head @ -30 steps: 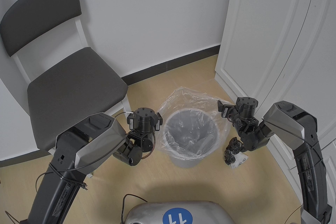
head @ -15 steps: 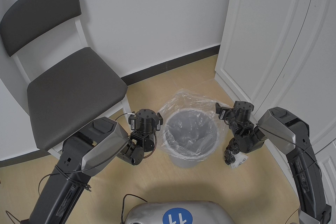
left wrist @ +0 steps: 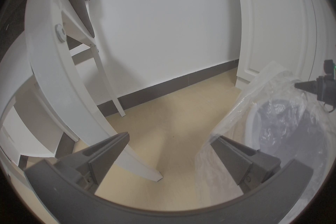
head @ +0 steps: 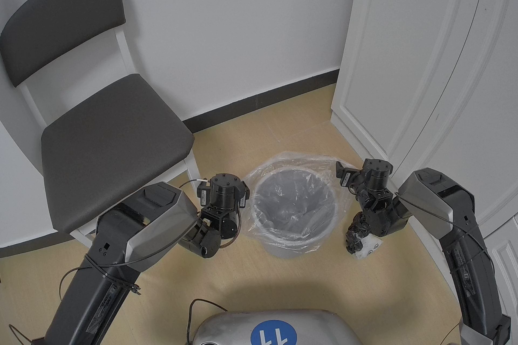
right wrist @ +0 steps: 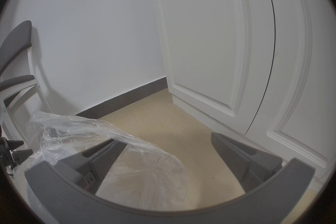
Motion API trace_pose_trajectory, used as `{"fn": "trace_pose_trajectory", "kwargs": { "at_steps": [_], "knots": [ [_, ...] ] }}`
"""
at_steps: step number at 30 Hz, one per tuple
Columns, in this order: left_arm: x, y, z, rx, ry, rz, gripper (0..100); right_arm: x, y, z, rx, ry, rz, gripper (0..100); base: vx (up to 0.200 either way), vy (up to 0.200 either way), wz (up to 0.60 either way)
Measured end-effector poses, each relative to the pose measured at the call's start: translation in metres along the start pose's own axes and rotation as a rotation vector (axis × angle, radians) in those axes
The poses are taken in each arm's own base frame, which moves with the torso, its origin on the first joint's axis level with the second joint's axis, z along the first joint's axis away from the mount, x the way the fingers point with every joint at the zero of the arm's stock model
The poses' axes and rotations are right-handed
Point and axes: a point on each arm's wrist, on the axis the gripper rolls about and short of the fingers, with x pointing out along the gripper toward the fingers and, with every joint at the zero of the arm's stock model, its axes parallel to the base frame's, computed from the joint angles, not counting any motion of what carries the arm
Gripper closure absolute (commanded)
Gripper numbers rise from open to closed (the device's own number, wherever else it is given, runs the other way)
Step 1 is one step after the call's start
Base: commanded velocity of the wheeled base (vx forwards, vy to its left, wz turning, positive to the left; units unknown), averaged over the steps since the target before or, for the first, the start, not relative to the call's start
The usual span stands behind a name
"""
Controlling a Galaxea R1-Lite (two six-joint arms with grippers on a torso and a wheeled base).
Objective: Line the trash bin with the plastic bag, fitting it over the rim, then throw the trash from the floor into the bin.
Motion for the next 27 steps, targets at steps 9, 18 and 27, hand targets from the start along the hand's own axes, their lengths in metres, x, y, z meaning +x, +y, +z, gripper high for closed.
{"fn": "trace_pose_trajectory", "kwargs": {
  "at_steps": [9,18,27],
  "knots": [
    [-0.028,-0.004,0.002,0.034,0.036,-0.017,0,-0.004,-0.003,-0.002,-0.009,0.022,-0.007,0,0.000,0.000,0.00],
    [-0.050,-0.021,0.004,0.032,0.036,-0.076,0,-0.010,-0.006,0.009,-0.021,0.041,-0.005,0,0.000,0.000,0.00],
    [-0.059,-0.026,-0.002,0.057,0.063,-0.097,0,-0.013,-0.006,0.014,-0.026,0.043,-0.006,0,0.000,0.000,0.00]
  ]
}}
